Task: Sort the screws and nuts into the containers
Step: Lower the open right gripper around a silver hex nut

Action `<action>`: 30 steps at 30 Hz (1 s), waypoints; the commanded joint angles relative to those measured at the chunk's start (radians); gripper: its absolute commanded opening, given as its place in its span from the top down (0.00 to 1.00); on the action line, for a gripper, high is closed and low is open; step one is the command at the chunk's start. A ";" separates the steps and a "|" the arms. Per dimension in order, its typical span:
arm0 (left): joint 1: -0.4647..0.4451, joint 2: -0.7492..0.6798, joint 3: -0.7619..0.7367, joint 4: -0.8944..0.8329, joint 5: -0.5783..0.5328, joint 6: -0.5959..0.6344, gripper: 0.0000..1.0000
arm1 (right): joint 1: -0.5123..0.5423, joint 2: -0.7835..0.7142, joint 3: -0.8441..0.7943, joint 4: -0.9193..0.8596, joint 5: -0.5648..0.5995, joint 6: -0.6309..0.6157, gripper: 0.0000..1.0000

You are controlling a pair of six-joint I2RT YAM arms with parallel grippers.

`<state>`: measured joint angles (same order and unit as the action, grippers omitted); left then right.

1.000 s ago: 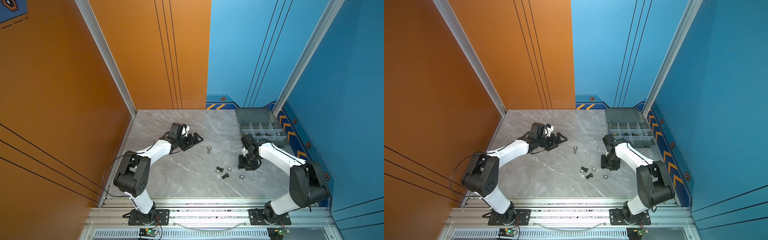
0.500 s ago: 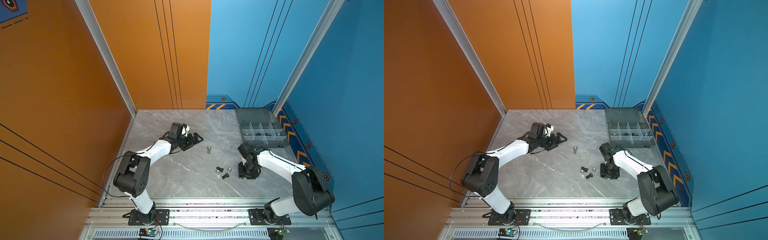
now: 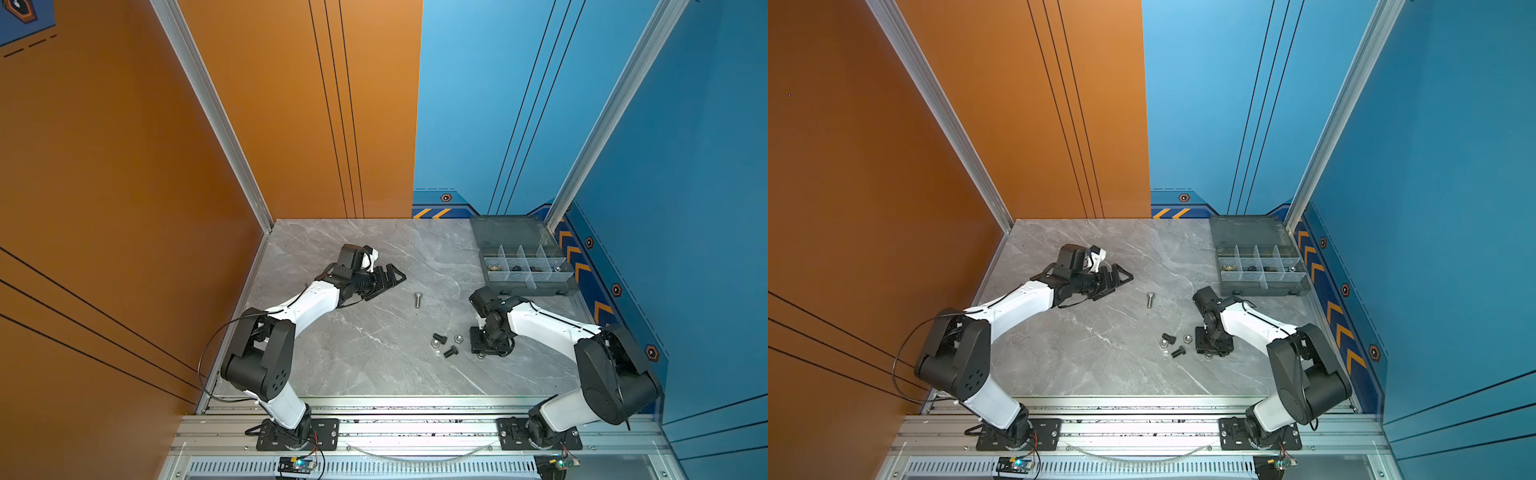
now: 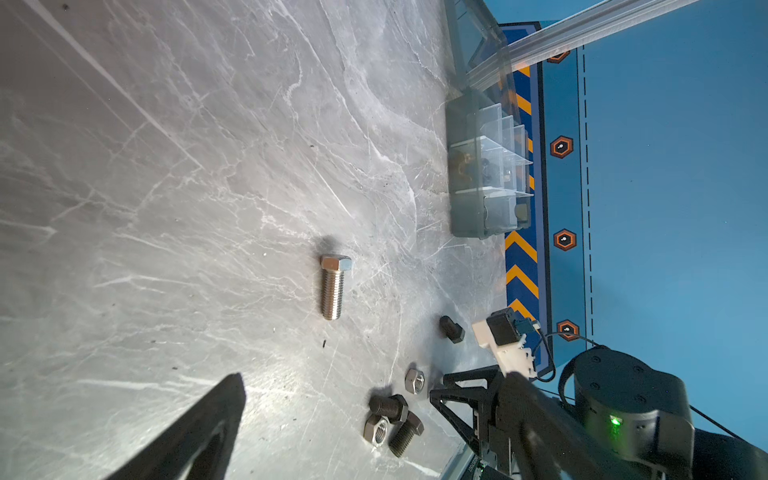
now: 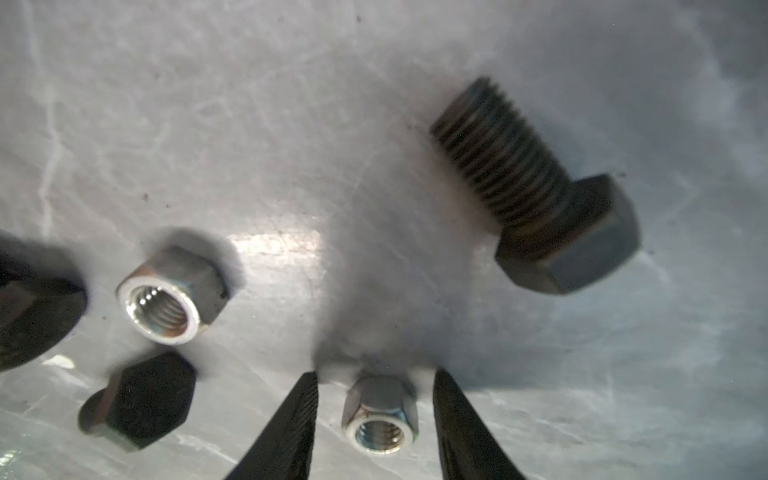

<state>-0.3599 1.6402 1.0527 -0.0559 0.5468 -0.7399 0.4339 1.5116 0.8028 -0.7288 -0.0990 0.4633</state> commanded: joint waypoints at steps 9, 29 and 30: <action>0.007 -0.018 -0.016 -0.014 -0.018 0.020 0.02 | 0.008 -0.019 -0.055 -0.007 0.023 -0.023 0.53; 0.006 -0.017 -0.016 -0.013 -0.014 0.021 0.02 | 0.036 -0.010 -0.058 -0.024 -0.003 -0.015 0.59; 0.007 -0.015 -0.016 -0.013 -0.013 0.022 0.02 | 0.040 -0.008 -0.060 -0.026 -0.006 -0.015 0.59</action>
<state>-0.3599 1.6398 1.0481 -0.0563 0.5465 -0.7403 0.4583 1.4876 0.7757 -0.7174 -0.0803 0.4427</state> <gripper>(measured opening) 0.976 0.406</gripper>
